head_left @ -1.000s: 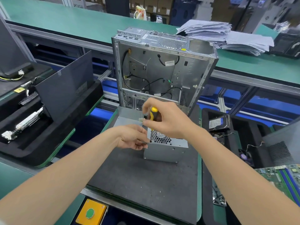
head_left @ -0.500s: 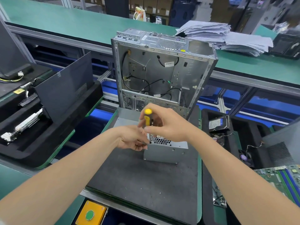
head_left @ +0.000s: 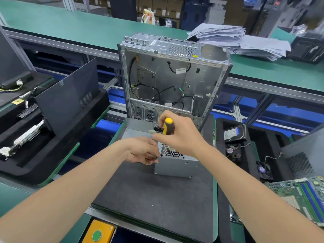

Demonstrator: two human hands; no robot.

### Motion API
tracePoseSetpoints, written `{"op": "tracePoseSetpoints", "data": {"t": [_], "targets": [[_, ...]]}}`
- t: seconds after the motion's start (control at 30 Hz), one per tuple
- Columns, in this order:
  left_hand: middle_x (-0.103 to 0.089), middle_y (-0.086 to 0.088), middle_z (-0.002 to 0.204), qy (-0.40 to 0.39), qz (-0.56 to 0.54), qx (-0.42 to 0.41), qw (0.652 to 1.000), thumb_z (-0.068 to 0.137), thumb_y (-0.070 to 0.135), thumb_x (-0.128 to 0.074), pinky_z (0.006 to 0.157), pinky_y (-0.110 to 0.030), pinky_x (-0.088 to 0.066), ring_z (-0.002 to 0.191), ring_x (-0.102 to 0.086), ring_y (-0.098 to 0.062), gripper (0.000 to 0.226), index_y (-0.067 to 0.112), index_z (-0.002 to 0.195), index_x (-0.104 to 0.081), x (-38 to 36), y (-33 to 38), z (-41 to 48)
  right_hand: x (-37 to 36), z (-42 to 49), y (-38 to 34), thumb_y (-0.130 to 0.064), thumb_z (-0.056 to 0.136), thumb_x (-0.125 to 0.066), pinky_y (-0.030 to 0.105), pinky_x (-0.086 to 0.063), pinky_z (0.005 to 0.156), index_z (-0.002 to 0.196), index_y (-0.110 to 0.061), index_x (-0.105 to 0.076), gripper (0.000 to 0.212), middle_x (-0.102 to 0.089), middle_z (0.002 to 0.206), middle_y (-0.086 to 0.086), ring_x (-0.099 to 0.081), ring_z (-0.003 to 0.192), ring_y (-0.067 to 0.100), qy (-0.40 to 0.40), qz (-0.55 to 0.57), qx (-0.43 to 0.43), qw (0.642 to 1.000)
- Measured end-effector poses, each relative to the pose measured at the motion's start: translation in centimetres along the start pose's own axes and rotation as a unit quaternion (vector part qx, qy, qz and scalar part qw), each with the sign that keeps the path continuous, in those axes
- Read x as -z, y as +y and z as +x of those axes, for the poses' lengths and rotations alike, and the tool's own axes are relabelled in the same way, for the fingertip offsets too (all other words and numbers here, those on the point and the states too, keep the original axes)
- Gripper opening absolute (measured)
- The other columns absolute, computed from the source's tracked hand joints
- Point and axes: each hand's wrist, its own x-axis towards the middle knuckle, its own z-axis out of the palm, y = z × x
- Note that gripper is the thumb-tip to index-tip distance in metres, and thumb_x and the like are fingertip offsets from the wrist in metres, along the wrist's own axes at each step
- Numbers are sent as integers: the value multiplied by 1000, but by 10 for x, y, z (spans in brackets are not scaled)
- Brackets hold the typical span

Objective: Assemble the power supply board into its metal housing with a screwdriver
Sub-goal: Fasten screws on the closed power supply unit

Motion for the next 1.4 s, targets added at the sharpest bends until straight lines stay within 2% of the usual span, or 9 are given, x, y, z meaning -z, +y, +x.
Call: {"op": "tracePoseSetpoints", "data": {"t": [0.07, 0.17, 0.47, 0.7, 0.8, 0.9, 0.97, 1.17, 1.4], "targets": [[-56, -9, 82, -10, -5, -1, 1000, 93, -9, -62, 68, -29, -50, 70, -67, -22, 25, 13, 94, -50, 0, 1, -1, 9, 0, 2, -23, 90, -80, 27, -49, 64, 102, -25, -63, 21, -67, 95, -4, -55, 68, 9, -118, 69, 36, 990], [-61, -6, 87, -17, -5, -8, 1000, 92, -10, -62, 69, -28, -50, 71, -67, -22, 23, 13, 94, -57, 0, 3, -2, 12, -2, 3, -3, 94, -73, 50, -60, 70, 108, -14, -66, 20, -73, 105, 3, -67, 79, 35, -177, 151, 24, 972], [-52, -17, 103, -29, -2, 14, 999, 94, -8, -61, 74, -30, -49, 75, -68, -24, 34, 15, 116, -48, 0, 6, -4, -13, -3, -4, -21, 87, -80, 38, -57, 62, 91, -19, -45, 35, -66, 72, -8, -65, 56, 16, 31, 15, -48, 998], [-60, -11, 79, 3, 33, 25, 999, 91, -8, -66, 60, -26, -50, 66, -69, -22, 28, 13, 87, -48, -2, 13, -7, -14, -6, -9, -23, 86, -82, 19, -44, 58, 86, -26, -42, 40, -62, 68, -14, -57, 56, 5, 76, 11, -52, 996], [-62, -7, 79, 69, 133, -5, 989, 91, 8, -72, 51, -24, -40, 51, -55, -13, 24, 16, 85, -50, -2, 24, -7, 0, -11, -4, -24, 86, -80, 18, -42, 60, 88, -26, -44, 36, -60, 69, -14, -52, 59, 7, 172, 36, -17, 984], [-62, -2, 97, 223, 255, -87, 937, 94, 28, -68, 55, -27, -39, 67, -57, -14, 26, 20, 106, -48, -2, 43, -2, 25, -17, 21, -27, 91, -78, 24, -50, 67, 95, -24, -52, 27, -66, 82, -11, -63, 72, 10, 213, -14, -19, 977], [-64, 4, 100, 255, 297, -161, 906, 95, 31, -65, 59, -27, -43, 79, -62, -12, 20, 27, 109, -52, -10, 58, 3, 38, -27, 47, -18, 91, -78, 29, -53, 77, 99, -23, -59, 22, -69, 94, -12, -63, 85, 9, 206, -79, -35, 975], [-66, 7, 93, 193, 372, -276, 865, 94, 18, -61, 55, -13, -39, 75, -62, -7, 12, 28, 101, -62, -47, 78, 31, 24, -98, 128, 4, 90, -72, 35, -50, 93, 105, -13, -70, 22, -67, 110, 0, -59, 100, 11, 176, -140, -142, 964], [-66, 9, 93, 163, 396, -297, 853, 92, 14, -58, 62, -16, -40, 80, -62, -5, 16, 27, 100, -65, -71, 75, 54, -37, -160, 165, 12, 83, -51, 28, -49, 97, 122, -15, -65, 49, -45, 142, -6, -59, 118, 24, -48, -169, -198, 964]]}}
